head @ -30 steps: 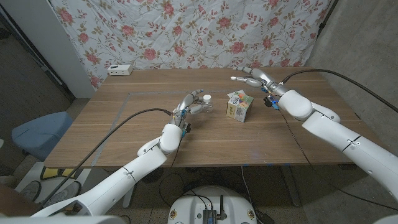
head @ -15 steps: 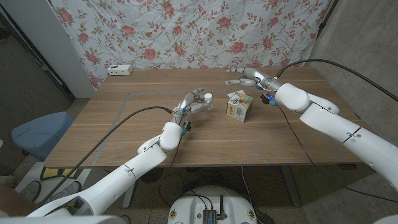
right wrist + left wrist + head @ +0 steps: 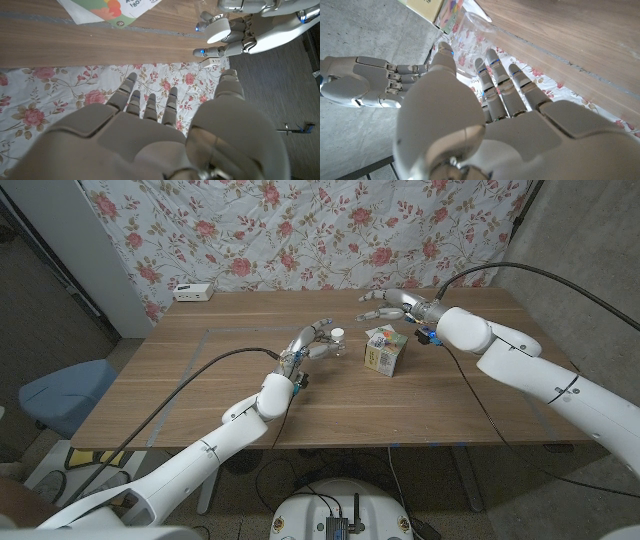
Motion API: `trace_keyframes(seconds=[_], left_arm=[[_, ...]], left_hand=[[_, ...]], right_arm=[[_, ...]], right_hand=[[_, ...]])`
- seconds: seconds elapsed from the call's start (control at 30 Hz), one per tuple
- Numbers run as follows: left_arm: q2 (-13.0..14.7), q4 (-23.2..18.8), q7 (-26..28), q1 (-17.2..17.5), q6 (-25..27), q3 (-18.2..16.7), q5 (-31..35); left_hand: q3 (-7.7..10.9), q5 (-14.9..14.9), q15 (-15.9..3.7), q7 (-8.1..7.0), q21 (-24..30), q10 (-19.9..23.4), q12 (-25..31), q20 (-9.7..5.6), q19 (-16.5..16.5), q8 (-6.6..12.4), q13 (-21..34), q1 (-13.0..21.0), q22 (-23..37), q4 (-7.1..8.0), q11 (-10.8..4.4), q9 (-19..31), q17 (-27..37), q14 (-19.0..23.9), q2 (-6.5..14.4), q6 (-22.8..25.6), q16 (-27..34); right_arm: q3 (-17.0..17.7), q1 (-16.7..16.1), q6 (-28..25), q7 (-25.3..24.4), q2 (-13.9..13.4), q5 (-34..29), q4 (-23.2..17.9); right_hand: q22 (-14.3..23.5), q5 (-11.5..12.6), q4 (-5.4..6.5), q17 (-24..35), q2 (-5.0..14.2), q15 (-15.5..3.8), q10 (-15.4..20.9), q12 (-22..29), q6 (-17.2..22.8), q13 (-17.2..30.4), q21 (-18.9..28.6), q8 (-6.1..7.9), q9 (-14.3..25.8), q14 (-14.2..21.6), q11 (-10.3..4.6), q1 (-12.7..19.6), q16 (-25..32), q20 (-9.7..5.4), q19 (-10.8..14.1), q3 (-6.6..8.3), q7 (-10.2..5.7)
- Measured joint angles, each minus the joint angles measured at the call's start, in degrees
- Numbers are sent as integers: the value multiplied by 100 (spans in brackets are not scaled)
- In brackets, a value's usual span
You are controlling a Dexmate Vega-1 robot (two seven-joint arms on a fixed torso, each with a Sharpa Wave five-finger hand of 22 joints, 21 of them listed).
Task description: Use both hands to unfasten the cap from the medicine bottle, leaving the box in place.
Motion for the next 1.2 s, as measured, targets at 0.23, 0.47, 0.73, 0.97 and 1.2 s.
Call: trace_keyframes(seconds=[0.23,0.47,0.73,0.97,1.2], left_arm=[[-46,172,-74,-115,-148,51,10],[-95,344,-167,-212,-362,71,-44],[-173,590,-286,-361,-578,105,-100],[-225,741,-371,-466,-712,140,-116],[-250,836,-452,-562,-770,184,-73]], left_hand=[[57,0,0,18,111,-1,-16,474,478,0,0,0,12,-58,0,0,0,0,-1,-60,0],[105,-45,0,52,221,-2,-37,914,963,0,3,-1,13,-57,0,0,-1,0,-2,-93,0],[159,-48,7,117,342,11,5,949,1549,0,5,-24,13,-66,14,0,-2,52,-26,-133,0],[175,-49,8,134,401,31,5,892,1865,0,6,-22,35,-80,34,0,13,52,-24,-130,0],[225,-65,-11,133,513,40,5,762,2312,0,7,-21,54,-79,44,0,15,72,-22,-130,0]], right_arm=[[-131,99,-392,193,-27,-302,-211],[-240,166,-641,301,-32,-468,-396],[-413,292,-1145,515,-29,-780,-625],[-619,439,-1548,738,0,-1086,-819],[-842,594,-1849,907,73,-1401,-935]], right_hand=[[0,0,0,0,-15,1,0,0,39,0,0,20,1,-1,0,-15,0,31,-31,0,39],[0,-23,0,1,-16,57,1,22,70,-1,0,41,28,-6,-1,-13,22,32,-29,0,27],[0,-40,-12,1,-68,188,1,22,120,27,0,65,54,82,-1,39,22,122,2,36,59],[-1,-39,-31,1,-103,218,1,22,212,27,23,107,80,113,-1,76,66,153,34,64,88],[0,-39,-55,1,-110,217,2,22,273,27,30,123,80,113,-1,146,66,183,64,88,89]])
